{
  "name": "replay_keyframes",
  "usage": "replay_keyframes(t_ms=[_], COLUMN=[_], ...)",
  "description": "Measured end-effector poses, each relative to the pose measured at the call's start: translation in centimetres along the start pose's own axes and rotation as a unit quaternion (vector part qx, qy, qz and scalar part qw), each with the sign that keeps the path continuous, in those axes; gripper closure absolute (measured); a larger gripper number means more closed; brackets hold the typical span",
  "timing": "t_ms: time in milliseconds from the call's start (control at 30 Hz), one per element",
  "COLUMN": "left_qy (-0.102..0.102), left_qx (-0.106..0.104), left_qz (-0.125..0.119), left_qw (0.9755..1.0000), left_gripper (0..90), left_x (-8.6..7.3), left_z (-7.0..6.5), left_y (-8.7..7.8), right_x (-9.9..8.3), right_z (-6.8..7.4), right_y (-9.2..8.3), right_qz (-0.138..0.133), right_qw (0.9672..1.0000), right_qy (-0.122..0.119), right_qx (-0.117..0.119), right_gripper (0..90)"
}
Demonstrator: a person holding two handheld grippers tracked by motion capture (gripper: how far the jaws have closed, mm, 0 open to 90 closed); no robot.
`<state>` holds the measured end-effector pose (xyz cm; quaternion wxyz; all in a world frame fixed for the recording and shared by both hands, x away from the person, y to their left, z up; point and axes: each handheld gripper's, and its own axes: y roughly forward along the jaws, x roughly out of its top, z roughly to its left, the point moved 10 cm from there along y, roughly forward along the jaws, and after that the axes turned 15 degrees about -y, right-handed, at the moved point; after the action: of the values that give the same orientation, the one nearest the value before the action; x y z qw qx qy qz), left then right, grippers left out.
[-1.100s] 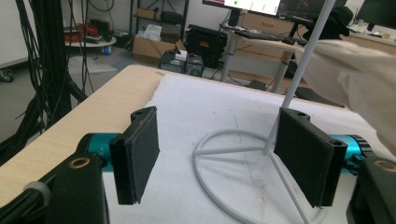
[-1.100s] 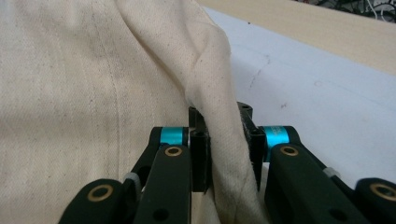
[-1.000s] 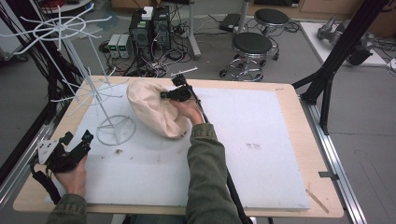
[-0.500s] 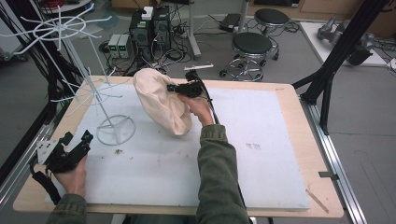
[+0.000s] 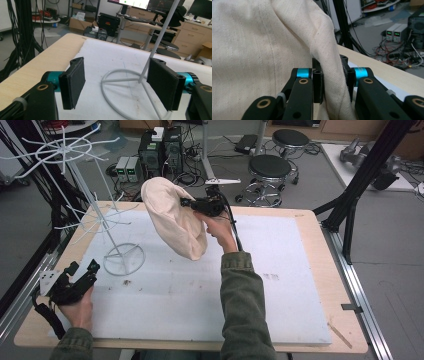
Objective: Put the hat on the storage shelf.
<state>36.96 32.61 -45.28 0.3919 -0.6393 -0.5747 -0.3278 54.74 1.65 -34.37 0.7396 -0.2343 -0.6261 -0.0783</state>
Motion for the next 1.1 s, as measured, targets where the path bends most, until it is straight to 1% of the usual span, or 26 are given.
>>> replay_keyframes(t_ms=[33,133,200,267,400,500,533,600,667,733,800,1000,1033,1100], left_qy=[0.000,-0.001,-0.001,-0.002,-0.002,-0.002,-0.003,-0.003,-0.004,-0.004,-0.004,-0.005,-0.005,-0.005], left_qx=[-0.001,-0.001,-0.002,-0.002,-0.002,-0.003,-0.003,-0.003,-0.003,-0.004,-0.004,-0.003,-0.004,-0.004], left_qz=[-0.001,-0.003,-0.003,-0.002,-0.002,-0.001,-0.001,-0.002,-0.001,-0.001,-0.001,-0.001,-0.001,-0.002], left_qw=[1.0000,1.0000,1.0000,1.0000,1.0000,1.0000,1.0000,1.0000,1.0000,1.0000,1.0000,1.0000,1.0000,1.0000], left_gripper=[30.7,30.7,30.7,30.7,30.7,30.7,30.7,30.7,30.7,30.7,30.7,30.7,30.7,30.7], left_x=[0.0,0.0,0.0,0.0,0.0,0.0,0.0,0.0,0.0,0.0,0.0,0.0,0.0,0.0], left_z=[0.0,-0.1,-0.1,-0.1,0.0,-0.1,-0.1,-0.1,-0.1,-0.1,-0.2,-0.2,-0.2,-0.2], left_y=[0.0,0.0,0.1,0.1,0.2,0.2,0.2,0.2,0.2,0.2,0.2,0.2,0.2,0.2], right_x=[0.3,1.2,2.1,2.8,4.2,5.4,5.8,6.5,7.4,8.0,8.4,9.2,9.6,10.2], right_z=[0.1,0.4,0.7,0.9,1.5,2.0,2.2,2.6,3.1,3.4,3.5,4.0,4.2,4.6], right_y=[-0.3,-1.1,-1.7,-2.1,-3.1,-3.8,-4.1,-4.4,-4.7,-5.1,-5.3,-5.6,-5.6,-5.5], right_qz=[-0.005,-0.025,-0.049,-0.062,-0.078,-0.094,-0.100,-0.100,-0.110,-0.119,-0.127,-0.122,-0.122,-0.123], right_qw=[1.0000,0.9996,0.9986,0.9977,0.9965,0.9949,0.9944,0.9943,0.9930,0.9916,0.9907,0.9912,0.9910,0.9906], right_qy=[-0.003,0.000,0.007,0.010,0.000,-0.002,-0.006,-0.012,-0.022,-0.021,-0.020,-0.030,-0.037,-0.043], right_qx=[0.002,0.010,0.020,0.024,0.028,0.035,0.034,0.037,0.038,0.046,0.046,0.042,0.040,0.042], right_gripper=[76.4,76.4,76.4,76.4,76.2,76.2,76.2,76.1,76.1,76.0,76.1,75.9,75.9,75.7])
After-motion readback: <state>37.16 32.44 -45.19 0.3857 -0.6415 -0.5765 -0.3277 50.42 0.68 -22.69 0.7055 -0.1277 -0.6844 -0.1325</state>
